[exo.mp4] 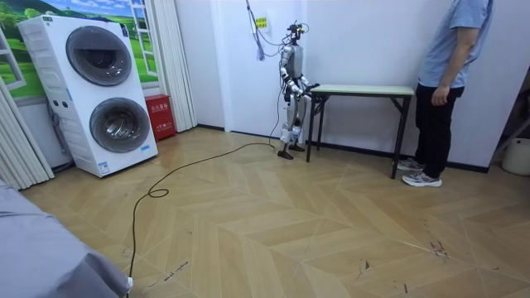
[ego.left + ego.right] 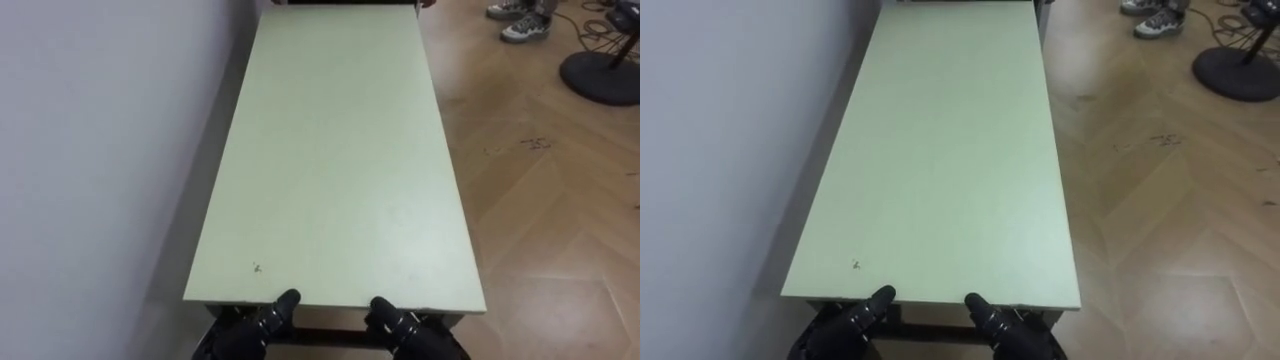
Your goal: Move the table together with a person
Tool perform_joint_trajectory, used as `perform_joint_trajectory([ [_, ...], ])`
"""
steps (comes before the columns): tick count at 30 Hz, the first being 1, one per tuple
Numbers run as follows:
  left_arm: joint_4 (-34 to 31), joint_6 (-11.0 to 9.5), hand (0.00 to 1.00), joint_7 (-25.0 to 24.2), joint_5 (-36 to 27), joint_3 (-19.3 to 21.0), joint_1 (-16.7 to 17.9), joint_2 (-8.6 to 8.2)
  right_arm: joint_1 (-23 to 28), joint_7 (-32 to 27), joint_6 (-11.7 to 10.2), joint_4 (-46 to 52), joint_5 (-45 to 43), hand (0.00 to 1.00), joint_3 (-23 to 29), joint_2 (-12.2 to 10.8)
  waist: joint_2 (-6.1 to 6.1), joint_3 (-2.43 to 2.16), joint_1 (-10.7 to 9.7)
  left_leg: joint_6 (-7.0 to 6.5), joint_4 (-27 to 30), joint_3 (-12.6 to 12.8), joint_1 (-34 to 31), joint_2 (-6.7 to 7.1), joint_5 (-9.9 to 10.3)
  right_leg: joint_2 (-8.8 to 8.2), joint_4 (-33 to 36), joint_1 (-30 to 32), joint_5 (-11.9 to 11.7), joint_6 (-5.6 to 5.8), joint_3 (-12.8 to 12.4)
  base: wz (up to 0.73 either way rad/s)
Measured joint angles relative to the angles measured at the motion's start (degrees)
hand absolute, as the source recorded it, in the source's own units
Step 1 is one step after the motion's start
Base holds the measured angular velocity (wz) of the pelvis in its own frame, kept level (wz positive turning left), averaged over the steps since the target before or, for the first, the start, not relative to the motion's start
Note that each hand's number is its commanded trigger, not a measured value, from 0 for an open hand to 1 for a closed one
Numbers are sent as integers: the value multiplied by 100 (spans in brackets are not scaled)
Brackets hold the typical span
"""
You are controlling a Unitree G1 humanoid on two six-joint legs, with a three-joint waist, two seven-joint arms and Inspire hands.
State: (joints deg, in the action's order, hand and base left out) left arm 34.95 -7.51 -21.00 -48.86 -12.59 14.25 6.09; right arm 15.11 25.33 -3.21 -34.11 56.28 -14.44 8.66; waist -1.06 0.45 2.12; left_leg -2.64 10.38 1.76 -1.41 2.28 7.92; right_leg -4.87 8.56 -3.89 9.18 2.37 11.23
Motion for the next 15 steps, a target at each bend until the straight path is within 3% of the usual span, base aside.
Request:
perform_joint_trajectory([
  [3, 89, 60, 0, -307, -13, -33, -40, 140, -11, 225, 28, -210, -296, 0, -12, 100, -6, 3, 1, 4, 5, 4, -10, -8, 3, 1, 4, 10, 0, 0, 6, 0],
  [6, 103, 246, 0, -470, -176, -243, 17, 404, 10, 641, 89, -224, -234, 0, -21, 127, 5, -1, -20, 15, 40, 21, -101, -31, 33, 11, 24, 88, 2, -3, 3, -3],
  [8, 115, 401, 0, -707, -340, -297, 126, 481, -7, 1062, 167, -216, -216, 0, -23, 126, -32, 39, -5, 29, 63, 40, -140, -60, 51, 31, 25, 108, 2, -3, 5, 0],
  [11, 101, 559, 0, -997, -337, -327, 177, 482, -32, 1531, 245, -174, -274, 0, -19, 139, -40, 51, 7, 34, 319, 26, -263, -109, 201, 74, 33, 110, 2, -5, -5, 1],
  [15, 23, 562, 0, -1447, -292, -329, 153, 483, -36, 1864, 284, -32, -486, 0, -29, 160, 45, 40, 2, 33, 449, 40, -311, -154, 313, 102, 89, 109, 2, -4, -10, -4],
])
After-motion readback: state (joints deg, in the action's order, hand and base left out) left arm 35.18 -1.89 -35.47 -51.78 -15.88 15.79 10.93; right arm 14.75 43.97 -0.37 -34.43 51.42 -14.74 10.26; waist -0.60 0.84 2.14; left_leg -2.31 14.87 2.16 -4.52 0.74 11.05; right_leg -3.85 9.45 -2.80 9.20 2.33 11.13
